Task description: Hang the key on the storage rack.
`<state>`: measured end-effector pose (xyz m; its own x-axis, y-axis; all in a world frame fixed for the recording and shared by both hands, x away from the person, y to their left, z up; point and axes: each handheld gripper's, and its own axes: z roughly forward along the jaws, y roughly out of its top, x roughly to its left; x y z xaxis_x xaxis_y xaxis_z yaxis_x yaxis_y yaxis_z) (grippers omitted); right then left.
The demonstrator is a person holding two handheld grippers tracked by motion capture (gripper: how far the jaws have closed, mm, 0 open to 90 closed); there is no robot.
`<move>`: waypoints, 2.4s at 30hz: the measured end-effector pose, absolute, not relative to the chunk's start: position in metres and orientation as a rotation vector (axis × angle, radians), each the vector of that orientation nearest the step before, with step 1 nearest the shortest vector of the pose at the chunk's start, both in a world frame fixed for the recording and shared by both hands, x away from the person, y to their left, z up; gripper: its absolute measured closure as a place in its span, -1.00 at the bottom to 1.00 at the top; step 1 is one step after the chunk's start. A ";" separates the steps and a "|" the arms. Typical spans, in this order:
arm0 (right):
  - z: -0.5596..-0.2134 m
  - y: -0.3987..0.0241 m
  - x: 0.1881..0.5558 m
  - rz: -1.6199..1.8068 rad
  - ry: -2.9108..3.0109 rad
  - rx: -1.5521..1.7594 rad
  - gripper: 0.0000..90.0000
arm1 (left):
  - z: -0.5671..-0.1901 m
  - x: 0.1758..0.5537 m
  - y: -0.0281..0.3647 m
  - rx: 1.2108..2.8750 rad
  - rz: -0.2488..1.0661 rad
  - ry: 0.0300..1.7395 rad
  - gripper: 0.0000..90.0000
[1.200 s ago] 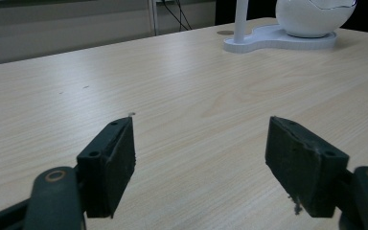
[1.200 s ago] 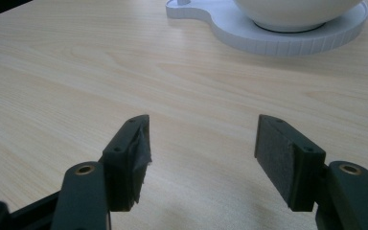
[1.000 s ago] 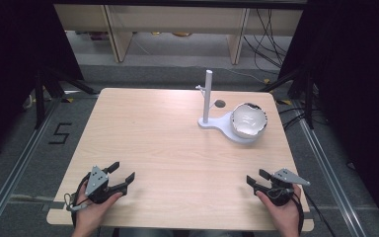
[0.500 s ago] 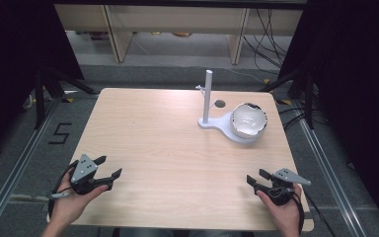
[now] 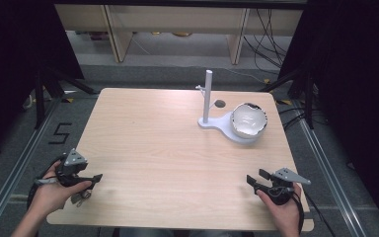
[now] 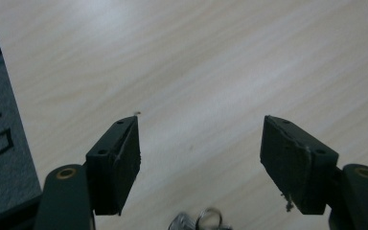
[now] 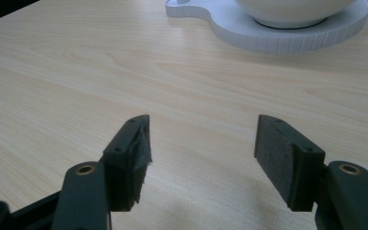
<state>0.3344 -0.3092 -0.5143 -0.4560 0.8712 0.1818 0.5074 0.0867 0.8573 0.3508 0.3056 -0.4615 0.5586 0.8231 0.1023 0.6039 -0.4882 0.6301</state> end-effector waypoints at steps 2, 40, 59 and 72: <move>-0.514 -0.309 0.334 1.322 1.996 1.358 -0.15 | -0.462 0.350 0.310 2.342 0.487 1.168 -0.32; -0.515 -0.305 0.334 1.347 2.003 1.420 -0.15 | -0.487 0.361 0.315 2.775 0.070 1.158 -0.19; -0.513 -0.305 0.333 1.320 2.020 1.426 -0.15 | -0.485 0.353 0.308 2.716 0.055 1.333 0.19; -0.513 -0.305 0.333 1.323 2.023 1.423 -0.15 | -0.485 0.347 0.306 2.715 0.045 1.387 0.51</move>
